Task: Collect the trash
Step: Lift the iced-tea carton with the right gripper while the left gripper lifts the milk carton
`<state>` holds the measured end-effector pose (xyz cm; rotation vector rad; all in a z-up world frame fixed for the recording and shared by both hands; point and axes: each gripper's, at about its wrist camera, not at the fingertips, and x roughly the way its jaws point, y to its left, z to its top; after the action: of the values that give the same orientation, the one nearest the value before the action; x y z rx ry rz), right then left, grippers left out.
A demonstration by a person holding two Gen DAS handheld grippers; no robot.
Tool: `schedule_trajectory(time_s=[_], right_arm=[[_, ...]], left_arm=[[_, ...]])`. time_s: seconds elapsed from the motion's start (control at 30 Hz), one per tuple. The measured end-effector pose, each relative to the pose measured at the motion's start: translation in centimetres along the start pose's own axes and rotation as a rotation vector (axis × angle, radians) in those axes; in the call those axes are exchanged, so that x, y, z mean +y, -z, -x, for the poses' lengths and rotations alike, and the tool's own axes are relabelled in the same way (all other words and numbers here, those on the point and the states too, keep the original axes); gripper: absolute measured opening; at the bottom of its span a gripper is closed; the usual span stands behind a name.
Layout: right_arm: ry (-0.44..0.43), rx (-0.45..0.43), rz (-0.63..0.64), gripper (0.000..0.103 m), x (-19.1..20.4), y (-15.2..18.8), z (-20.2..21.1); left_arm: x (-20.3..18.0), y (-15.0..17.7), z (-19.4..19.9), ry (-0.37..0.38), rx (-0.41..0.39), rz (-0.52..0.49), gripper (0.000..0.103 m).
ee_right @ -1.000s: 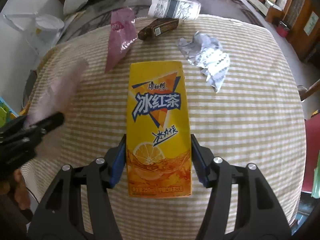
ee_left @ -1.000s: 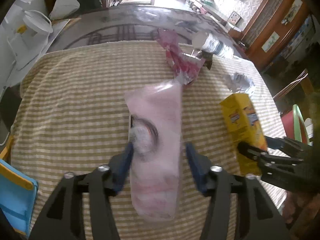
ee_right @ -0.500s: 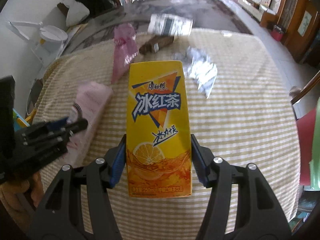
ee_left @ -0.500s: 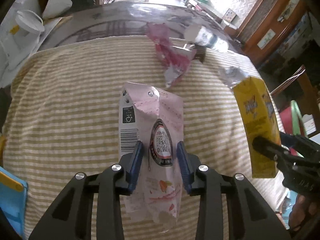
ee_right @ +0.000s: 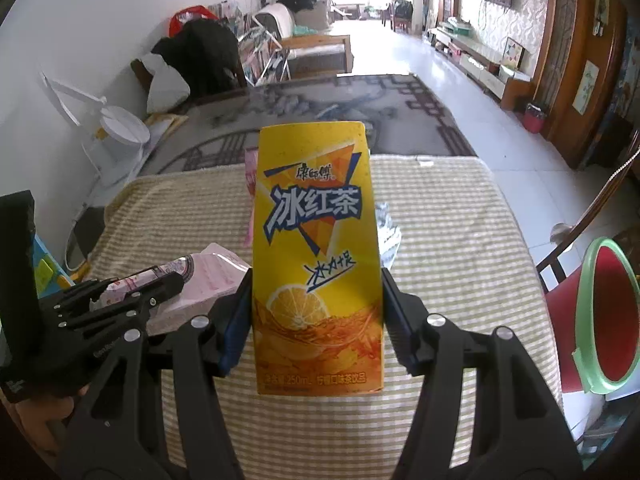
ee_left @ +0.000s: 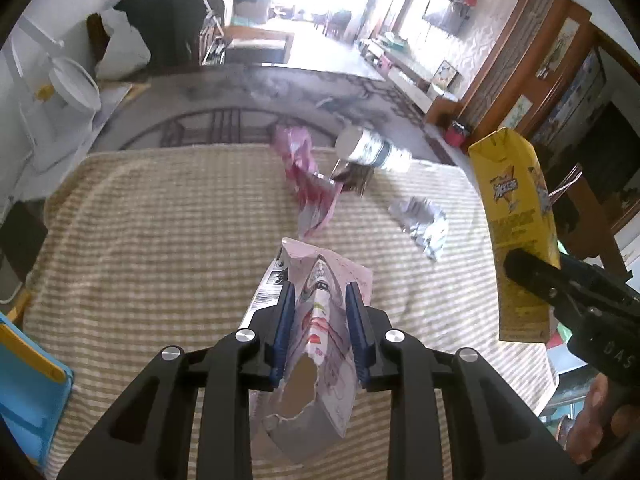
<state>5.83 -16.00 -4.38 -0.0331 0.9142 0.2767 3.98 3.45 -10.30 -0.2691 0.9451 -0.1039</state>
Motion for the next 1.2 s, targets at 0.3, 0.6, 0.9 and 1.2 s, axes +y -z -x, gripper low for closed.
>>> schedule_trajectory(time_s=[0.3,0.6,0.9,1.2], right_arm=[[0.010,0.009,-0.039,0.057,-1.3,0.5,-0.1],[0.017,0.029,-0.084,0.058,-2.7,1.3,-0.5],[0.007,0.030,-0.087,0.058,-2.7,1.1,-0.6],[-0.002,-0.017,-0.078,0.058,-2.4,0.6,0.9]], left_arm=[[-0.3,1.5,-3.0,-0.031,0.138,-0.053,0.030],[-0.4,3.6,-7.2,-0.093,0.295,-0.102,0.077],[0.4,4.8,-7.1,-0.085,0.300,-0.107,0.064],[-0.4,2.3,-1.4,-0.022,0.101,-0.054,0.057]])
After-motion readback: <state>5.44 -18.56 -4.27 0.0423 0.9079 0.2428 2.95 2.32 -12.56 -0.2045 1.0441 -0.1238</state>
